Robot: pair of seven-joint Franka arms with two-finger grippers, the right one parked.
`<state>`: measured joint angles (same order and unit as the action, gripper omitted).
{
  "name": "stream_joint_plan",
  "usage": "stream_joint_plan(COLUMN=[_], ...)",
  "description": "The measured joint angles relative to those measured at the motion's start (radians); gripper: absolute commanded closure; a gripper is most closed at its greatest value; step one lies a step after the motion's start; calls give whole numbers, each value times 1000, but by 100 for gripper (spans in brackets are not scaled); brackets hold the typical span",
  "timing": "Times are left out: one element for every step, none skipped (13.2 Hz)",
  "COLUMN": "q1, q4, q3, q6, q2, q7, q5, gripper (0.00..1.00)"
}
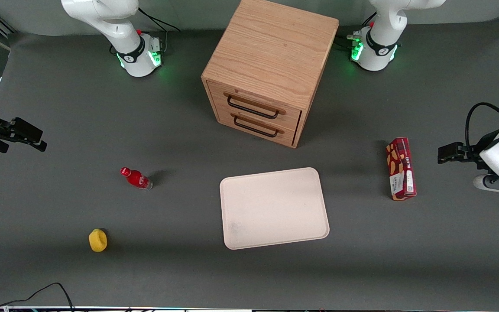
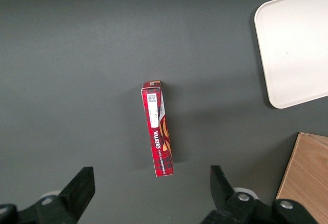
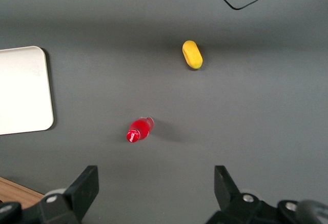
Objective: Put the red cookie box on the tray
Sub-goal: 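Move the open left gripper down over the red plaid cookie box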
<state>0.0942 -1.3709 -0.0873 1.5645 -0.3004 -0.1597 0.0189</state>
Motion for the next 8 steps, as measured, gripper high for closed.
stream_joint_plan(q1=[0,0,0,0,0,0,1,1], q4=[-3,-7,-9,-9,-10,-12,-18,-35], q3=[0,0,0,1,1,1,2,3], q6=[0,0,0,1,2,12,35,66], q2=[-8,-20,-36,-58,-83,-110,-137,-154], q7=[0,0,0,0,0,0,0,0], q5=[0,1,1,3,14,34,52,59], gripper=[0,0,0,0,0,0,0,0])
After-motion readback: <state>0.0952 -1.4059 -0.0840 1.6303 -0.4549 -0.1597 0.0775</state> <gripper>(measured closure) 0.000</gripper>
